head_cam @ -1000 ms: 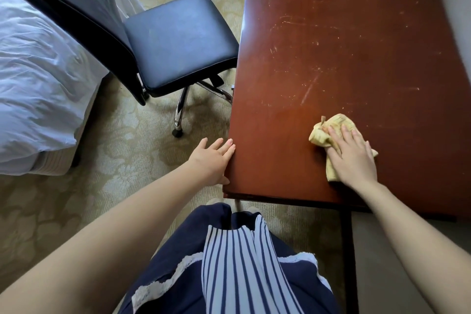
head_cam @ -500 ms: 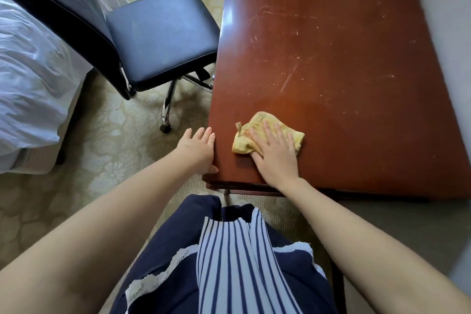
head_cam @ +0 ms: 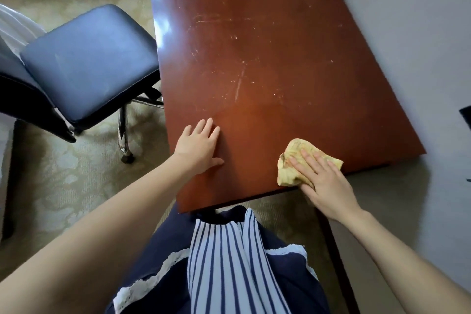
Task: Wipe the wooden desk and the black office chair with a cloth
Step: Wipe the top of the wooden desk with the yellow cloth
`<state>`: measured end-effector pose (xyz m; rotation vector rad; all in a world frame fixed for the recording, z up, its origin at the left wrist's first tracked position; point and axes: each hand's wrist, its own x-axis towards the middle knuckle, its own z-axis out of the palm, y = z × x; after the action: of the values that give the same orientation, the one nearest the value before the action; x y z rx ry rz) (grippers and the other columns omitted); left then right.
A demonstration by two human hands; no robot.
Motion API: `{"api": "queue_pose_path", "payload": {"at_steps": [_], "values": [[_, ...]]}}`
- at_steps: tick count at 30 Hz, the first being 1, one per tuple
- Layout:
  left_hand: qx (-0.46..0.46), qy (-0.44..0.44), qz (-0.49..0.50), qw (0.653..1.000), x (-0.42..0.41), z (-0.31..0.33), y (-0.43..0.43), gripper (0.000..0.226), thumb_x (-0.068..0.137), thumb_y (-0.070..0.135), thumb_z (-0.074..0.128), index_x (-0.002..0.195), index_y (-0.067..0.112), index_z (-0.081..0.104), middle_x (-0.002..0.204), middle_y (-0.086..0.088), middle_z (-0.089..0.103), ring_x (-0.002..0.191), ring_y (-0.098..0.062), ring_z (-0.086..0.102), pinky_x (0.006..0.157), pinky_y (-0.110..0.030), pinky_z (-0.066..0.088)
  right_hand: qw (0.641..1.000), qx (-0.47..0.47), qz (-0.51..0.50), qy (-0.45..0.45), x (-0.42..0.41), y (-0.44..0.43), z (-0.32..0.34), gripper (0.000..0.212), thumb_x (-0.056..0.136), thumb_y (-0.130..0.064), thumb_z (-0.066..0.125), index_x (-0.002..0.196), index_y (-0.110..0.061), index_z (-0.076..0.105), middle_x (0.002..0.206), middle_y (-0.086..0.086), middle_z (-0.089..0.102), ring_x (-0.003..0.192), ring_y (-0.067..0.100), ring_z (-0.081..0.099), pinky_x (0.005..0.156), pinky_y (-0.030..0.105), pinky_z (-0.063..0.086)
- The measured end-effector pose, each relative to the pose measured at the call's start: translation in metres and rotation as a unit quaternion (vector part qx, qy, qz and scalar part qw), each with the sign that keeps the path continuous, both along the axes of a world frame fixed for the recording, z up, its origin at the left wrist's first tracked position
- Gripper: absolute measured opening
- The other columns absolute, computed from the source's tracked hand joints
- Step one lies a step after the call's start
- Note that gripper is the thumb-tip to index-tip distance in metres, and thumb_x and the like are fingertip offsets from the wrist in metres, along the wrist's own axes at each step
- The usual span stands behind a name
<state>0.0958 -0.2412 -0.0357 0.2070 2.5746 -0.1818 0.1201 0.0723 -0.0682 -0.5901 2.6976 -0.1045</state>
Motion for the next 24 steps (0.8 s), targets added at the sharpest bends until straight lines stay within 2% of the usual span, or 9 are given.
{"api": "queue_pose_path", "payload": {"at_steps": [3,7,13,15,18,21,24], "values": [[-0.003,-0.019,-0.056,0.998,-0.008,-0.005,-0.001,0.085,0.094,0.058,0.037,0.151,0.011,-0.003,0.159,-0.010,-0.006,0.147,-0.023,-0.002,0.118,-0.040,0.006,0.994,0.004,-0.107,-0.012,-0.023,0.014,0.004,0.060,0.098,-0.038,0.038,0.144,-0.047,0.000,0.157,-0.013,0.003,0.146,0.011,0.000,0.117,0.034,0.003],[-0.004,-0.013,-0.092,0.996,-0.013,-0.007,-0.004,0.078,0.097,0.054,0.033,0.151,0.009,-0.002,0.159,-0.012,-0.002,0.147,-0.023,0.003,0.117,-0.040,0.008,0.972,0.013,-0.233,-0.024,-0.064,0.005,0.000,0.052,0.099,-0.046,0.029,0.147,-0.047,0.007,0.159,-0.009,0.002,0.146,0.014,-0.002,0.117,0.044,0.000],[0.023,-0.018,-0.109,0.994,-0.018,-0.006,-0.013,0.077,0.098,0.050,0.035,0.151,0.010,-0.004,0.159,-0.011,-0.004,0.147,-0.023,0.001,0.117,-0.040,0.009,0.903,-0.008,-0.428,-0.040,-0.130,-0.057,-0.005,0.053,0.097,-0.050,0.021,0.148,-0.045,0.008,0.160,-0.006,-0.004,0.146,0.021,-0.009,0.115,0.050,-0.005],[0.027,-0.026,-0.102,0.994,-0.018,-0.007,-0.015,0.077,0.098,0.049,0.036,0.151,0.011,-0.005,0.159,-0.009,-0.007,0.147,-0.022,-0.001,0.117,-0.041,0.009,0.887,-0.023,-0.459,-0.045,-0.144,-0.084,-0.006,0.053,0.097,-0.050,0.020,0.148,-0.046,0.008,0.160,-0.006,-0.007,0.145,0.023,-0.013,0.114,0.052,-0.009],[0.051,-0.026,-0.077,0.995,-0.020,-0.008,-0.014,0.075,0.098,0.048,0.036,0.151,0.012,-0.003,0.160,-0.010,-0.005,0.147,-0.022,0.000,0.117,-0.040,0.009,0.913,-0.036,-0.403,-0.054,-0.154,-0.123,-0.006,0.052,0.097,-0.050,0.021,0.147,-0.048,0.006,0.160,-0.005,-0.009,0.145,0.024,-0.016,0.112,0.053,-0.012],[0.089,-0.006,-0.046,0.995,-0.017,-0.008,-0.014,0.069,0.098,0.044,0.037,0.152,0.013,0.005,0.160,-0.009,0.002,0.147,-0.021,0.005,0.116,-0.038,0.012,0.959,-0.033,-0.279,-0.047,-0.144,-0.147,-0.009,0.053,0.098,-0.052,0.023,0.146,-0.049,0.003,0.160,-0.004,-0.009,0.145,0.025,-0.016,0.111,0.053,-0.014],[0.107,0.019,0.000,0.994,-0.014,-0.008,-0.014,0.062,0.099,0.041,0.036,0.152,0.020,0.012,0.160,-0.003,0.010,0.146,-0.015,0.010,0.116,-0.036,0.015,0.985,-0.040,-0.170,-0.017,-0.128,-0.140,-0.008,0.052,0.098,-0.053,0.026,0.146,-0.049,0.006,0.160,-0.005,-0.004,0.146,0.023,-0.011,0.113,0.052,-0.009]]}}
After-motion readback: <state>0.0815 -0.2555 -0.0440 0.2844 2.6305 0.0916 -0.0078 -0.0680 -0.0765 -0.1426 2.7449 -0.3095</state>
